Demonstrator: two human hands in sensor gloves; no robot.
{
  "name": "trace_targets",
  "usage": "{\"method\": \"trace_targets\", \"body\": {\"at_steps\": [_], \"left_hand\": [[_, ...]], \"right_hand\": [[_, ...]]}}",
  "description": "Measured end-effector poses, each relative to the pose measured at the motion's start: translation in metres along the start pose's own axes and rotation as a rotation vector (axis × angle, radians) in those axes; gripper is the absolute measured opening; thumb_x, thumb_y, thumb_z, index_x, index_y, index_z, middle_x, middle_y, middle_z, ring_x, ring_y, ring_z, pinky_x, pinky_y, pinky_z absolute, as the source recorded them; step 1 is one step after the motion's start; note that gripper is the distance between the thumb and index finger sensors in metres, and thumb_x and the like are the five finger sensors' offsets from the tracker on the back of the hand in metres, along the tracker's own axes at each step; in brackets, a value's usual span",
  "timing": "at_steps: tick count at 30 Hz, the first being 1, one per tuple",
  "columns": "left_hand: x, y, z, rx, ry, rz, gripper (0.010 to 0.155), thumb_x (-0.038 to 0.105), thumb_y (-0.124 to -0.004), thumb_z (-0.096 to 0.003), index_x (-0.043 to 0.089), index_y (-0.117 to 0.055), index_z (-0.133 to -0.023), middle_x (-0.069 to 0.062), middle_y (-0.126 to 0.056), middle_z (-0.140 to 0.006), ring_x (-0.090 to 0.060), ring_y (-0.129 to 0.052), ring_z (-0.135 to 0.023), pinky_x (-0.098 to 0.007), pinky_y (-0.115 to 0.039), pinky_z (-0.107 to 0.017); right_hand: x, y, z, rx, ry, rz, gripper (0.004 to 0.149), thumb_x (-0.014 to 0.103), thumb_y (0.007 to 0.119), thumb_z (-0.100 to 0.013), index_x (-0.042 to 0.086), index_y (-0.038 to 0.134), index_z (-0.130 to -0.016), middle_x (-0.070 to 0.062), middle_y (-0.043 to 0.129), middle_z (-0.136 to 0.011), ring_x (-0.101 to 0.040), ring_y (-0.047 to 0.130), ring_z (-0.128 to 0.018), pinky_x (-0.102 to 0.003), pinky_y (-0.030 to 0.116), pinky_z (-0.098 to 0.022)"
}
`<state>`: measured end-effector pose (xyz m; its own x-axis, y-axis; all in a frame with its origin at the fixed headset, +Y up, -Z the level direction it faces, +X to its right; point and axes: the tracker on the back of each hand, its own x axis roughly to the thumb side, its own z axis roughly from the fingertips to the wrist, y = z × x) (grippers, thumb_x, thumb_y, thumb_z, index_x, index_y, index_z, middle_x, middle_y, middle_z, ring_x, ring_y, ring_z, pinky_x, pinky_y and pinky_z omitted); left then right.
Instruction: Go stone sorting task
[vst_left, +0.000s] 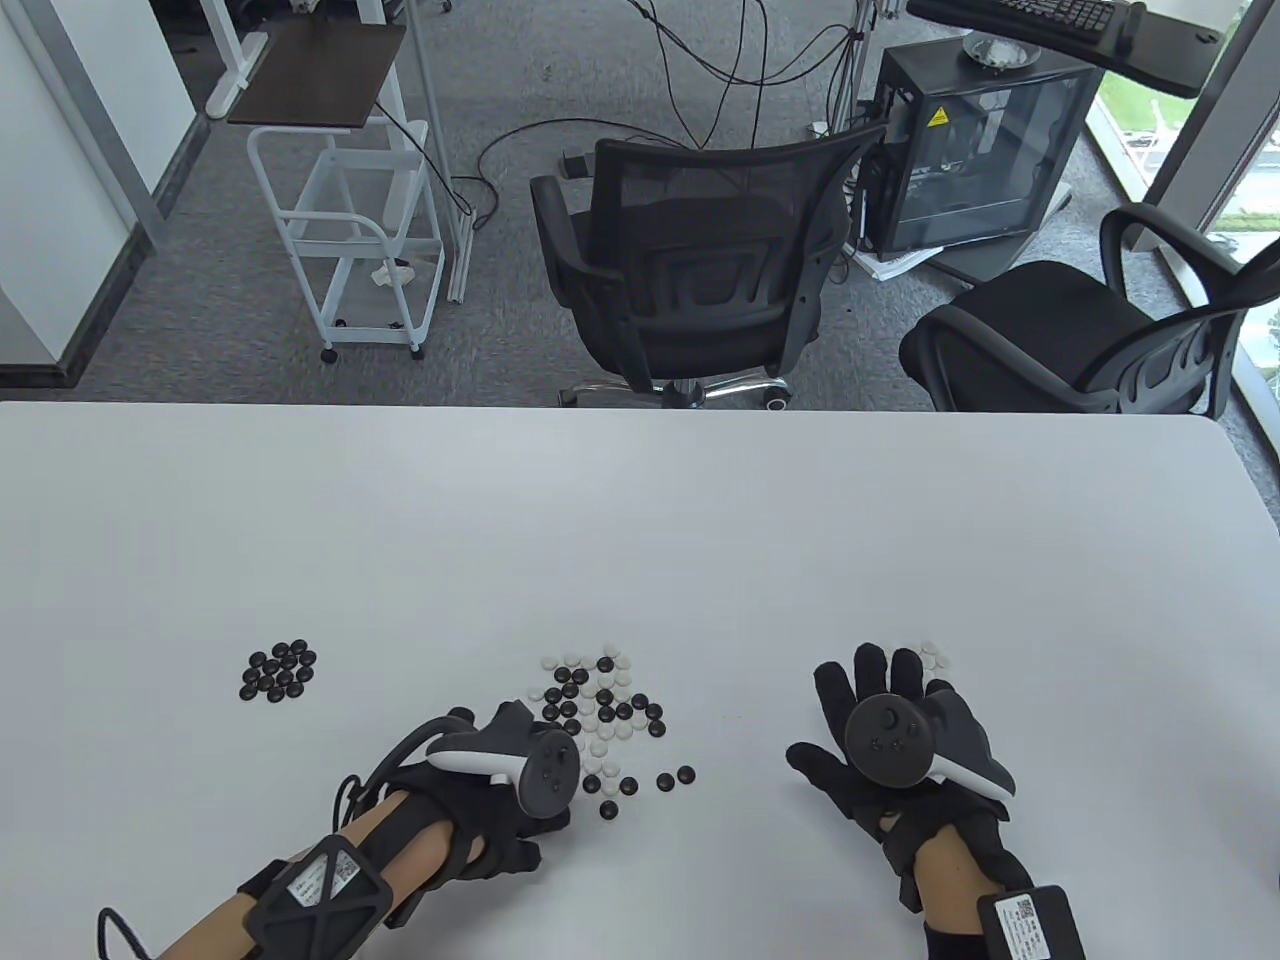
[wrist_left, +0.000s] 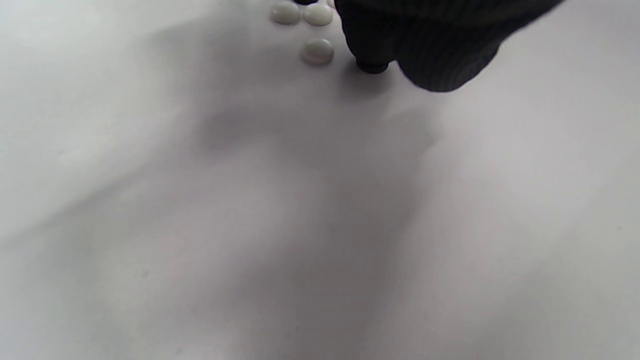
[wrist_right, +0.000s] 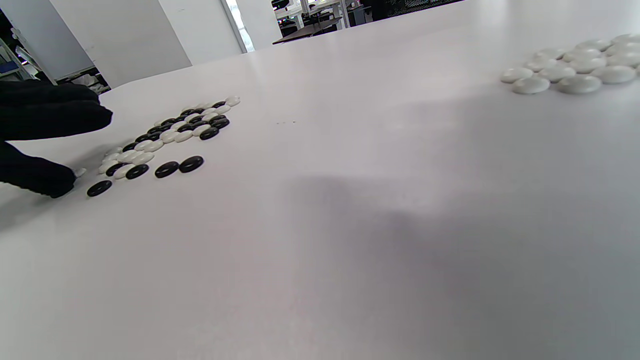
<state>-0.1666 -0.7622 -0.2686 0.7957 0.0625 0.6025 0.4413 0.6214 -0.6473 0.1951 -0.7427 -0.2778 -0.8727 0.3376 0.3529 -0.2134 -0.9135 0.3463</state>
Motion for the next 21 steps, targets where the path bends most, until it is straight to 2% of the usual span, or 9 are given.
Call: {"method": "trace_targets", "body": {"at_steps": [7, 10, 15, 18, 21], "left_hand": [[-0.066, -0.041, 0.041, -0.012, 0.114, 0.199, 0.059, 0.047, -0.067, -0.0582, 0.032, -0.055, -0.114, -0.027, 0.003, -0.112, -0.056, 0.009, -0.094, -0.082, -0.007, -0.054], [-0.098, -0.060, 0.062, -0.004, 0.208, 0.257, 0.058, 0.047, -0.068, -0.0581, 0.032, -0.057, -0.114, -0.027, 0.002, -0.112, -0.056, 0.008, -0.094, -0.082, -0.007, -0.054], [-0.172, -0.085, 0.082, 0.006, 0.436, 0.444, 0.062, 0.046, -0.065, -0.0596, 0.031, -0.043, -0.116, -0.027, 0.011, -0.108, -0.056, 0.015, -0.092, -0.082, -0.002, -0.052], [-0.203, -0.095, 0.088, 0.003, 0.544, 0.503, 0.066, 0.046, -0.063, -0.0596, 0.030, -0.036, -0.117, -0.027, 0.016, -0.106, -0.056, 0.018, -0.090, -0.082, 0.000, -0.052], [-0.222, -0.101, 0.089, 0.012, 0.573, 0.562, 0.067, 0.045, -0.061, -0.0598, 0.032, -0.028, -0.116, -0.027, 0.021, -0.104, -0.056, 0.021, -0.089, -0.082, 0.002, -0.052]], "right_hand": [[0.000, 0.000, 0.000, 0.002, 0.001, 0.003, 0.086, 0.046, 0.057, -0.063, -0.013, 0.021, -0.114, -0.053, 0.000, -0.102, -0.073, -0.008, -0.080, -0.086, 0.004, -0.048], [0.000, 0.000, 0.000, 0.008, 0.005, 0.004, 0.086, 0.046, 0.057, -0.063, -0.013, 0.021, -0.114, -0.053, 0.000, -0.102, -0.073, -0.008, -0.080, -0.086, 0.004, -0.048], [0.001, 0.000, -0.001, 0.013, 0.008, 0.004, 0.086, 0.046, 0.057, -0.063, -0.013, 0.021, -0.114, -0.053, 0.000, -0.102, -0.073, -0.008, -0.080, -0.086, 0.004, -0.048], [0.002, 0.001, -0.002, 0.015, 0.006, 0.003, 0.086, 0.046, 0.057, -0.063, -0.013, 0.021, -0.114, -0.053, 0.000, -0.102, -0.073, -0.008, -0.080, -0.086, 0.004, -0.048], [0.003, 0.001, -0.003, 0.016, 0.005, 0.005, 0.086, 0.046, 0.057, -0.063, -0.013, 0.021, -0.114, -0.053, 0.000, -0.102, -0.073, -0.008, -0.080, -0.086, 0.004, -0.047]]}}
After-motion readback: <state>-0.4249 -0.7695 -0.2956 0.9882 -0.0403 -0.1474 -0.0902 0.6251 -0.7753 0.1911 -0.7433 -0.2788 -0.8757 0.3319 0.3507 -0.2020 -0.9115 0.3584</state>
